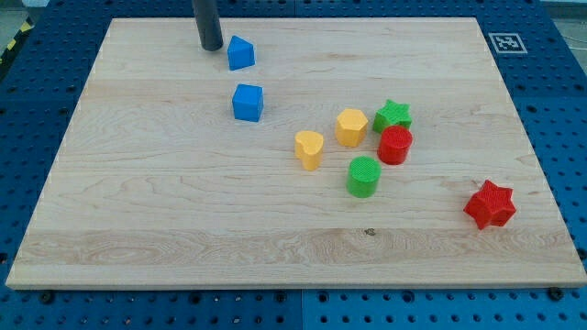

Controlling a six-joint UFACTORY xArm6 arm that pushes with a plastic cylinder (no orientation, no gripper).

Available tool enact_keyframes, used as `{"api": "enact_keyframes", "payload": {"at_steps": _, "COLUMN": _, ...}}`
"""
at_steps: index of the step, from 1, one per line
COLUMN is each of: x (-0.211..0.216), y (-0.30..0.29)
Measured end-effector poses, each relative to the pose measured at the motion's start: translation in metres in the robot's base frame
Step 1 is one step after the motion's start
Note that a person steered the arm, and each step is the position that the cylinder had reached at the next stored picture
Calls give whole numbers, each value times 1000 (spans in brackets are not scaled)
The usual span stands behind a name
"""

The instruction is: Place the triangle diagonally top left to the yellow heart

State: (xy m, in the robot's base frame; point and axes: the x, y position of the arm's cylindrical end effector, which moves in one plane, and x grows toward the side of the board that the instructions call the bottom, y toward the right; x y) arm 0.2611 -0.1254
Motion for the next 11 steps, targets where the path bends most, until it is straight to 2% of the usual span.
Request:
{"api": "enact_keyframes", "payload": {"at_steps": 2, "x": 9, "y": 32}}
{"api": "enact_keyframes", "payload": {"at_steps": 7, "x": 92, "y": 54}}
{"api": "enact_keyframes", "payload": {"at_steps": 8, "x": 86, "y": 56}}
{"api": "enact_keyframes", "payload": {"at_steps": 11, "x": 30, "y": 46}}
